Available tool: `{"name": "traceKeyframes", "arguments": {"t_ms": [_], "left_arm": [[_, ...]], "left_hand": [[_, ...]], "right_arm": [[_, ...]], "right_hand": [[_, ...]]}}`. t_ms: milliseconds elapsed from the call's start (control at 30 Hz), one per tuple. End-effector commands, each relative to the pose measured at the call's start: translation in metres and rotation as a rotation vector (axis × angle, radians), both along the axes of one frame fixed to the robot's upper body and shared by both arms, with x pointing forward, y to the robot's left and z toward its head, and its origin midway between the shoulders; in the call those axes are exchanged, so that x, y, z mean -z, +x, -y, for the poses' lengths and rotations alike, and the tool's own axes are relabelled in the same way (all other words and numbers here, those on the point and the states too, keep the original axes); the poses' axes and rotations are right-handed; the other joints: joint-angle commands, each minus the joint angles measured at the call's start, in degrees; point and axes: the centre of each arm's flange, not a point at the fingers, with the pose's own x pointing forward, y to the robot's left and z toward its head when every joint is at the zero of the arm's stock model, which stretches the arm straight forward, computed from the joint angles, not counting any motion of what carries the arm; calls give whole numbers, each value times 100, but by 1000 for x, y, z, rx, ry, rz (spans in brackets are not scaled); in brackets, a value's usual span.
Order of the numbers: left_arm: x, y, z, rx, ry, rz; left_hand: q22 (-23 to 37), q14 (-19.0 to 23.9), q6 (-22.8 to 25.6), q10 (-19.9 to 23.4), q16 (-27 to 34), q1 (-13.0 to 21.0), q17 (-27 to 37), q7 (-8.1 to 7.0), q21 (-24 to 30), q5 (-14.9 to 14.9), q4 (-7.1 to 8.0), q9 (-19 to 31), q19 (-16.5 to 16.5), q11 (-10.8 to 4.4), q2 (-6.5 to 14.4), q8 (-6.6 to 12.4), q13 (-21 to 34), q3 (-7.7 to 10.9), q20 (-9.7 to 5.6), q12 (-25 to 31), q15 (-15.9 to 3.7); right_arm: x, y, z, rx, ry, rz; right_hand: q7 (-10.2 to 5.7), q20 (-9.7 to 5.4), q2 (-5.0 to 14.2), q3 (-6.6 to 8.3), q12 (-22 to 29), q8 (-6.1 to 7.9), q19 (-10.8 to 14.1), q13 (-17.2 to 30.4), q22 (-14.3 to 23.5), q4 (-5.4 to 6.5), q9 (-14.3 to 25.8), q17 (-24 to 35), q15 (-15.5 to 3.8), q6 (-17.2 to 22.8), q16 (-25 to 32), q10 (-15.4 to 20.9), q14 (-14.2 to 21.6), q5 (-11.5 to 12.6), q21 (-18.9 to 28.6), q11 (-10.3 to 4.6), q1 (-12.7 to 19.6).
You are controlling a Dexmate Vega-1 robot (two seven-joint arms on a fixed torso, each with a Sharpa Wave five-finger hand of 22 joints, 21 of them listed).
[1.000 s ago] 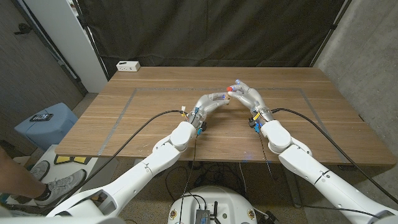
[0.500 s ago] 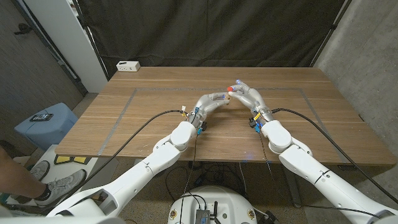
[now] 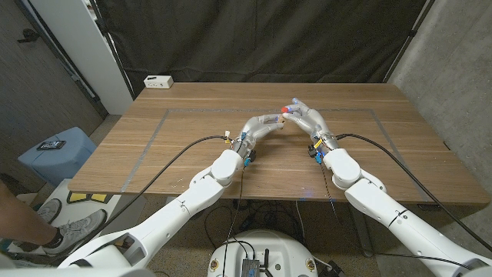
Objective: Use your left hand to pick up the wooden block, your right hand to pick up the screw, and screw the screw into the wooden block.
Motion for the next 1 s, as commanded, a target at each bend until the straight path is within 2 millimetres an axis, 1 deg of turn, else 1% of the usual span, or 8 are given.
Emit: {"name": "traceKeyframes", "arguments": {"t_ms": [33, 1000], "left_arm": [[0, 2, 1, 3, 1, -2], [2, -2, -2, 6, -7, -2]], "left_hand": [[10, 40, 7, -35, 4, 44, 9, -4, 39, -15, 0, 14, 19, -4, 8, 29, 10, -15, 40, 17, -515], [10, 41, 3, -36, 4, 40, 10, -2, 38, -17, 6, 13, 19, -3, 12, 28, 9, -25, 42, 17, -523]], "right_arm": [[-1, 2, 1, -1, -2, 0], [3, 0, -1, -1, 0, -4]], "right_hand": [[9, 0, 11, -23, -5, -14, -27, 28, 7, -14, -6, 11, -20, -10, -15, -26, -22, 25, 4, -24, -8], [8, 3, 28, -45, 5, -2, -37, 29, 7, -15, -25, 12, -16, -20, -6, -44, -15, 33, 7, -12, -13]]}}
